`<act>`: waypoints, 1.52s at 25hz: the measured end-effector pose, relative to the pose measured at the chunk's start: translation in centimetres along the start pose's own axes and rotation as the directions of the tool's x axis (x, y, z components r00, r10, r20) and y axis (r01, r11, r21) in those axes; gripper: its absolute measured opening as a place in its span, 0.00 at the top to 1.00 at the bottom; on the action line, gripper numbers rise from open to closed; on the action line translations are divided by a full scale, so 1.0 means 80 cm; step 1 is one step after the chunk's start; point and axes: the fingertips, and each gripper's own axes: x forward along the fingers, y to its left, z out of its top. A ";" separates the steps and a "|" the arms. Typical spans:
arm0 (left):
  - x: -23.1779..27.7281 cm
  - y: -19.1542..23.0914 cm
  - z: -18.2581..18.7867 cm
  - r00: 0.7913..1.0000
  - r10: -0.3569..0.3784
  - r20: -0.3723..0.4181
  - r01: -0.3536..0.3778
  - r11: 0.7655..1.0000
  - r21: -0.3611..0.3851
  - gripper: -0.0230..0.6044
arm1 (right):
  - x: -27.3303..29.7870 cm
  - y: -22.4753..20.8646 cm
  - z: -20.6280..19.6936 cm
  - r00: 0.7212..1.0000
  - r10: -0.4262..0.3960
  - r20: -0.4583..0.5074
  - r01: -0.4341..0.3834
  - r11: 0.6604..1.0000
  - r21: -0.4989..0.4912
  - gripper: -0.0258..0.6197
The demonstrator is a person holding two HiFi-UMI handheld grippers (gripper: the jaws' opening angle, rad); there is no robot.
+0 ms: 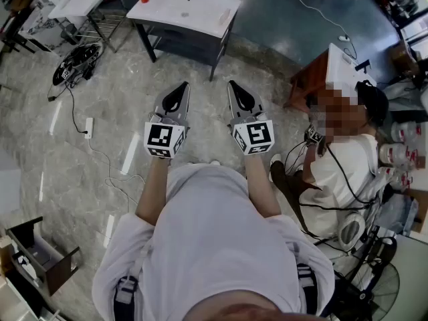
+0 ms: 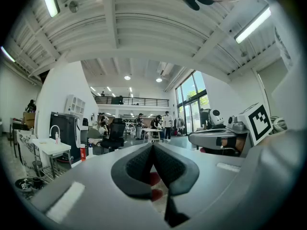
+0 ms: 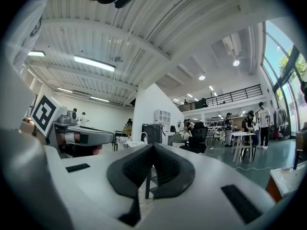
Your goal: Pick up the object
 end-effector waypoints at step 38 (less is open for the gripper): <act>0.049 -0.050 -0.045 0.992 0.090 -0.090 -0.085 0.995 0.057 0.96 | -0.069 -0.099 -0.074 0.998 -0.037 -0.048 0.041 0.996 0.084 0.96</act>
